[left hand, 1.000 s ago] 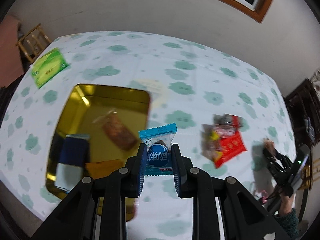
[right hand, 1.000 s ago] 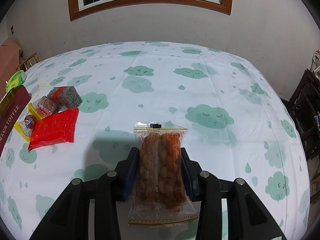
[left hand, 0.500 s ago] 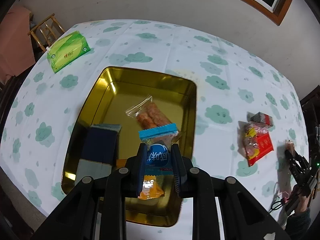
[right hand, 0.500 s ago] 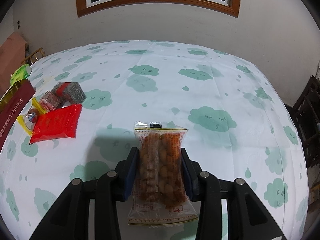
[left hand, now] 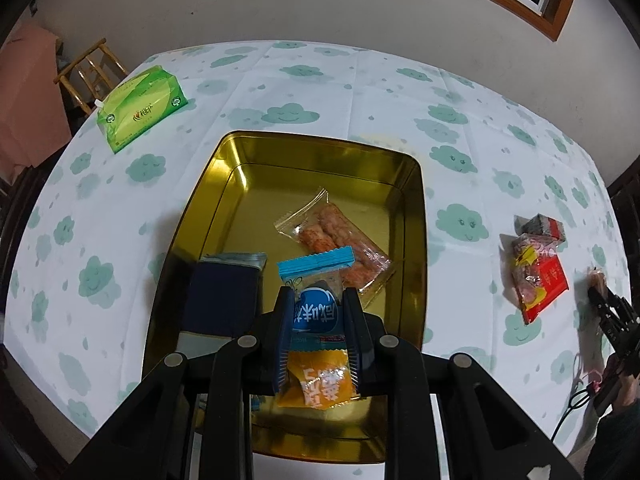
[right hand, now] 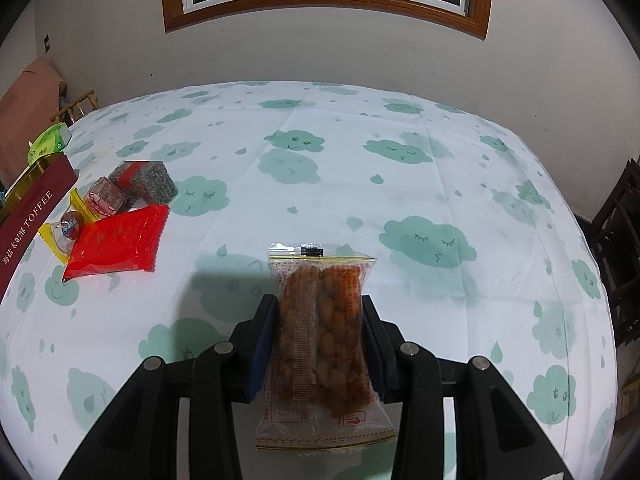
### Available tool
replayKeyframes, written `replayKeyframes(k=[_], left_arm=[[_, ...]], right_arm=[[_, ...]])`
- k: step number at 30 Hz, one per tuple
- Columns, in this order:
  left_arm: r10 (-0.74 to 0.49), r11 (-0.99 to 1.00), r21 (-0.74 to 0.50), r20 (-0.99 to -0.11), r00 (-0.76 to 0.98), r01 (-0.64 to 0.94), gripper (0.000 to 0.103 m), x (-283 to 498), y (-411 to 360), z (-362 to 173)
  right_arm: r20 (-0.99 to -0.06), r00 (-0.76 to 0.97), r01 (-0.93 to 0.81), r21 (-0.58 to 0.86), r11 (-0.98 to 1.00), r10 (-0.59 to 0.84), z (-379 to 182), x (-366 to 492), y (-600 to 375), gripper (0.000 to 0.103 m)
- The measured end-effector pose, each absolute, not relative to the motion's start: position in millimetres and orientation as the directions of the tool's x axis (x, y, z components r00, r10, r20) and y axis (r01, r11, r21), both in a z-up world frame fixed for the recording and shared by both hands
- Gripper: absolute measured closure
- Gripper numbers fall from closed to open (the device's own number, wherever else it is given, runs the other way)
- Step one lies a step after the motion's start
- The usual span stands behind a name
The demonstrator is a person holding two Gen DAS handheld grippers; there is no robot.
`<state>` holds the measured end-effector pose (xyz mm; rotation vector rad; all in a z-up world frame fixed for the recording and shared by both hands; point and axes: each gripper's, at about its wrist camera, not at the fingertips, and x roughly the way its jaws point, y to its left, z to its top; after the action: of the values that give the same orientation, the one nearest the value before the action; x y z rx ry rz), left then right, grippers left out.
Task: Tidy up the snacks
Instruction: 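Carry the blue candy packet into the tin with the left tool and release it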
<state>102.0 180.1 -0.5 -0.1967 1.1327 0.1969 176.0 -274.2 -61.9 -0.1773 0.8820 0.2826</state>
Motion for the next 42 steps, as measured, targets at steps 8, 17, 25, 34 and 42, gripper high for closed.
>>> replayKeyframes(k=[8,17,25,34,42], left_arm=[[0.061,0.972,-0.033,-0.921,0.384,-0.232,0.082,103,186,-19],[0.12,0.972,0.038,-0.928,0.353,-0.231,0.082,100,193,-32],[0.142,0.974,0.068,-0.926,0.35,-0.215,0.081,101,192,-37],[0.181,0.973,0.113,-0.916,0.359,-0.202,0.078,101,187,-36],[0.187,0.972,0.115,-0.908,0.376,-0.206,0.073,99,185,-28]], right_arm=[[-0.78,0.602,-0.315,-0.036,0.948,0.17,-62,176,-274,0.062],[-0.78,0.602,-0.315,-0.035,0.948,0.171,-61,177,-274,0.062],[-0.78,0.602,-0.315,-0.036,0.948,0.171,-61,177,-274,0.062],[-0.78,0.603,-0.315,-0.038,0.948,0.169,-62,176,-274,0.062],[-0.78,0.603,-0.315,-0.038,0.948,0.169,-62,176,-274,0.062]])
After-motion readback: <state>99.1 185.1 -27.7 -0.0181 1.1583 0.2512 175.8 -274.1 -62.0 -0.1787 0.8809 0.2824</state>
